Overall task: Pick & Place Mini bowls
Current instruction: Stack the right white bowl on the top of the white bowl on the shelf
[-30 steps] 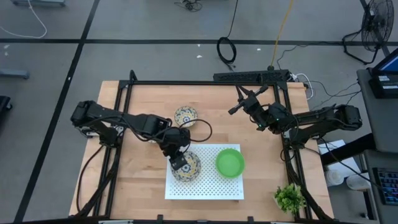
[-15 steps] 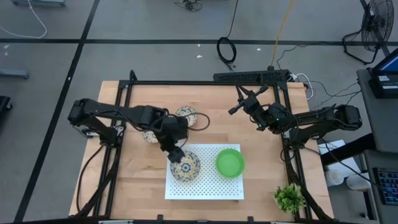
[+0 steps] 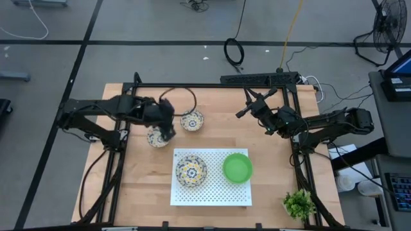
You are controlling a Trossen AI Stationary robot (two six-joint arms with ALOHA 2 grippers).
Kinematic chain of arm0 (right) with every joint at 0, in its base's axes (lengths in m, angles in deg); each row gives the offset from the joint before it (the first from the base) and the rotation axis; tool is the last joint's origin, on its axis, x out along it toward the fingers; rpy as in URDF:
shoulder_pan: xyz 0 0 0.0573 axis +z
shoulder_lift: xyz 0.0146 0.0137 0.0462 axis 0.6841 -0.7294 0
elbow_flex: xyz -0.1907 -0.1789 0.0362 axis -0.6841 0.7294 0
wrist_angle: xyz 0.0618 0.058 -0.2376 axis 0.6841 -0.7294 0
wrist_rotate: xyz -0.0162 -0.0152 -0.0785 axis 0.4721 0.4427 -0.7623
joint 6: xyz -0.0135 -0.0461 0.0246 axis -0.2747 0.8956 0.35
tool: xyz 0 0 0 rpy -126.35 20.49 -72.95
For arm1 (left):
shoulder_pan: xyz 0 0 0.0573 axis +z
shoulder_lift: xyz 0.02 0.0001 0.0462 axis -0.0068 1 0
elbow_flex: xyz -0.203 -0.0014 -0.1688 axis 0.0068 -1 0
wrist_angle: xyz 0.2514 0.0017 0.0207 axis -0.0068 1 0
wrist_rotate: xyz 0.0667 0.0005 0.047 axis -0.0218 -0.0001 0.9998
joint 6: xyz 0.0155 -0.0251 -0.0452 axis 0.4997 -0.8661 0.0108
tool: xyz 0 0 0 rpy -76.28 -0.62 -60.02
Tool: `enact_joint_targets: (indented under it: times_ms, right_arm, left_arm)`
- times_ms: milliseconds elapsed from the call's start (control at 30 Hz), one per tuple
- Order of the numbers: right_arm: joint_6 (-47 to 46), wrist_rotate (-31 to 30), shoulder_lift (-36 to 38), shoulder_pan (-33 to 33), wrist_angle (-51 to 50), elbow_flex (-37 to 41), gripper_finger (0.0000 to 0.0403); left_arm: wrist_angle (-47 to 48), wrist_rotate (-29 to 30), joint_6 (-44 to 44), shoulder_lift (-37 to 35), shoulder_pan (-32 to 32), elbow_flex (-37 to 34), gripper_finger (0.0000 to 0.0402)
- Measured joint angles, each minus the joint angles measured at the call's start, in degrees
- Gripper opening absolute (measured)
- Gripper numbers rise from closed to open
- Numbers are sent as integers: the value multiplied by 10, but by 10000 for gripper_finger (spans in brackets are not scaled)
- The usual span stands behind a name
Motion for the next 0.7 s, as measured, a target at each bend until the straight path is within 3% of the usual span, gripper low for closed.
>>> enact_joint_targets:
  times_ms: [67,133,367,567,700]
  right_arm:
    - [12,0,0,-3,1,0,0]
    - [15,-1,0,-8,0,0,0]
    - [13,-3,0,-37,-20,0,0]
    - [-2,1,0,-72,-27,0,0]
    - [-1,16,0,-95,-26,0,0]
  left_arm:
    - [-11,84,13,3,17,0,241]
    - [-34,119,45,12,45,0,241]
    - [-113,-52,205,74,198,0,241]
    - [-132,-68,322,146,293,-1,241]
    - [-143,-108,389,182,332,-1,241]
